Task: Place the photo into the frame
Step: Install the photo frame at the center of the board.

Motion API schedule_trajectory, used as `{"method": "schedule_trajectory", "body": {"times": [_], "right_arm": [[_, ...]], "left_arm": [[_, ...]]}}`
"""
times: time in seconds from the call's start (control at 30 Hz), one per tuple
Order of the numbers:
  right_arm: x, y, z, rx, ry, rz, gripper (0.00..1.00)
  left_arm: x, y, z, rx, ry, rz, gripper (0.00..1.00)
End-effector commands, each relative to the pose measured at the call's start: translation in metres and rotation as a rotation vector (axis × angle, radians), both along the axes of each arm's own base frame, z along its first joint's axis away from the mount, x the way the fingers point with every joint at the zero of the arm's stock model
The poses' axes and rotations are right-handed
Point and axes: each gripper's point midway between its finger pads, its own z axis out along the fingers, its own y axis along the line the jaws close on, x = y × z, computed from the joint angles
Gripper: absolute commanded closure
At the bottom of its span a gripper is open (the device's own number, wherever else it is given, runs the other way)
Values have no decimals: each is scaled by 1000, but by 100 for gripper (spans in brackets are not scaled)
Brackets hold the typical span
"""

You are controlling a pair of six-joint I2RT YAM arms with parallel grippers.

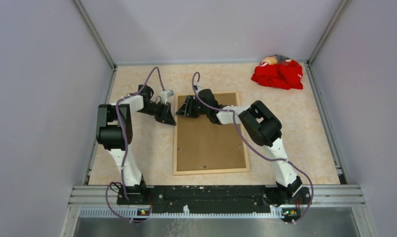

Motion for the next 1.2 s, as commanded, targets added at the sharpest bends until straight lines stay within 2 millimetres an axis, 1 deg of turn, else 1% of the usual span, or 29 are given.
{"method": "schedule_trajectory", "body": {"times": [0.0,0.43,0.8,0.9,1.07,1.17], "right_arm": [[2,9,-7,-1,6,11,60],[13,9,-14,-25,0,-35,60],[15,9,-24,-18,24,-72,60],[6,12,-23,-19,30,-70,61],[-15,7,-19,-57,19,-116,60],[-17,5,-14,-62,15,-143,60]], "left_arm": [[-3,5,-7,28,-13,-10,74],[-5,7,-9,38,-15,-17,74],[-5,7,-10,40,-16,-21,74],[-5,7,-11,42,-13,-20,74],[-5,8,-12,45,-11,-21,74],[-5,8,-14,46,-7,-21,74]]}}
